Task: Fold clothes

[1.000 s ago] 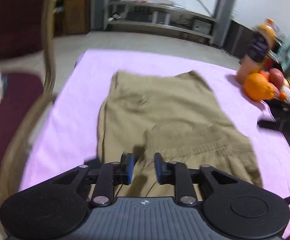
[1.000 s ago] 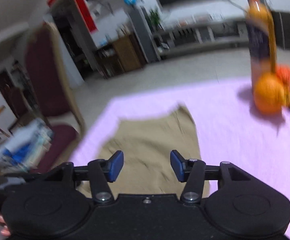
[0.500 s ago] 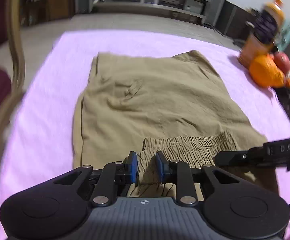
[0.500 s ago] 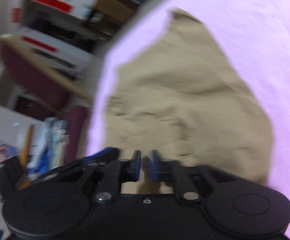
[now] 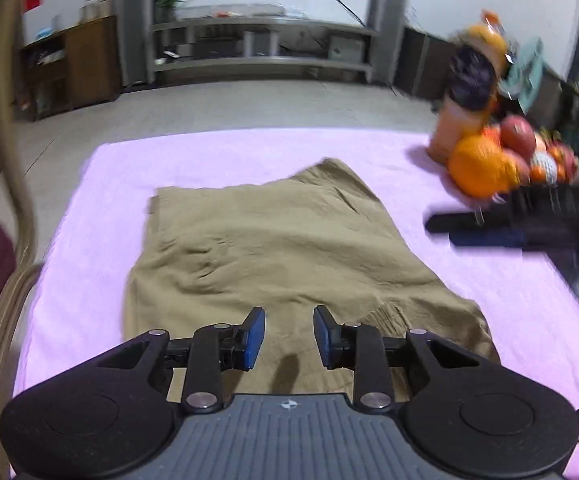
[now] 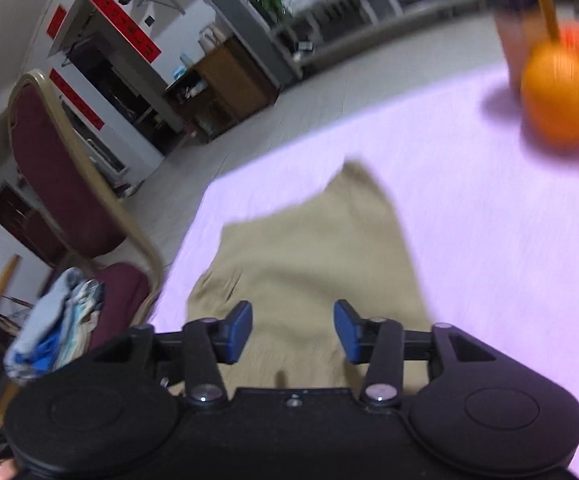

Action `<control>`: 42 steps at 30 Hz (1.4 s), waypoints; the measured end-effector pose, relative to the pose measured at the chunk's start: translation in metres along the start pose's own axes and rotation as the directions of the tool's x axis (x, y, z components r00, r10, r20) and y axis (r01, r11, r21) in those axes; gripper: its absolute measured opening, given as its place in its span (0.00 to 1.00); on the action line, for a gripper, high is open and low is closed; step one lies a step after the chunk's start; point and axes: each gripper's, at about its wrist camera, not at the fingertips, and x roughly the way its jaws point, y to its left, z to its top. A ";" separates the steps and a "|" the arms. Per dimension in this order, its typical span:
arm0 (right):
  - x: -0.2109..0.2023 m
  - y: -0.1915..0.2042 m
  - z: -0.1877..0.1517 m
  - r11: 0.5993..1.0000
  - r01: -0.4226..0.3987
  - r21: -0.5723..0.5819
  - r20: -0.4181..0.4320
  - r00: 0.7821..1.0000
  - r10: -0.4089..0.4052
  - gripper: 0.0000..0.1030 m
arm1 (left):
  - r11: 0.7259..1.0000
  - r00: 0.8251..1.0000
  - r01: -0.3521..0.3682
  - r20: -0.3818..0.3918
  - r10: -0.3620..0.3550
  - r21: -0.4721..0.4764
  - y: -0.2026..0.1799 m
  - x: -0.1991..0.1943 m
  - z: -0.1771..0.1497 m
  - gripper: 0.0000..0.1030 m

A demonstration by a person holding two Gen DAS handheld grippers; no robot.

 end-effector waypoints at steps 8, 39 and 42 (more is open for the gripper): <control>0.063 -0.059 0.049 0.997 0.038 0.067 -0.001 0.999 -0.038 0.43 | 1.000 0.990 0.009 -0.144 -0.005 0.026 0.004 0.060 -0.006 0.31; 0.124 -0.116 0.081 0.989 -0.080 0.128 -0.033 0.996 0.085 0.52 | 0.986 0.985 0.157 -0.065 -0.160 -0.056 -0.006 0.029 -0.002 0.23; 0.131 -0.131 0.074 0.959 -0.195 0.204 -0.077 0.974 0.214 0.45 | 0.985 0.982 0.168 -0.076 -0.170 -0.042 -0.009 0.033 -0.004 0.23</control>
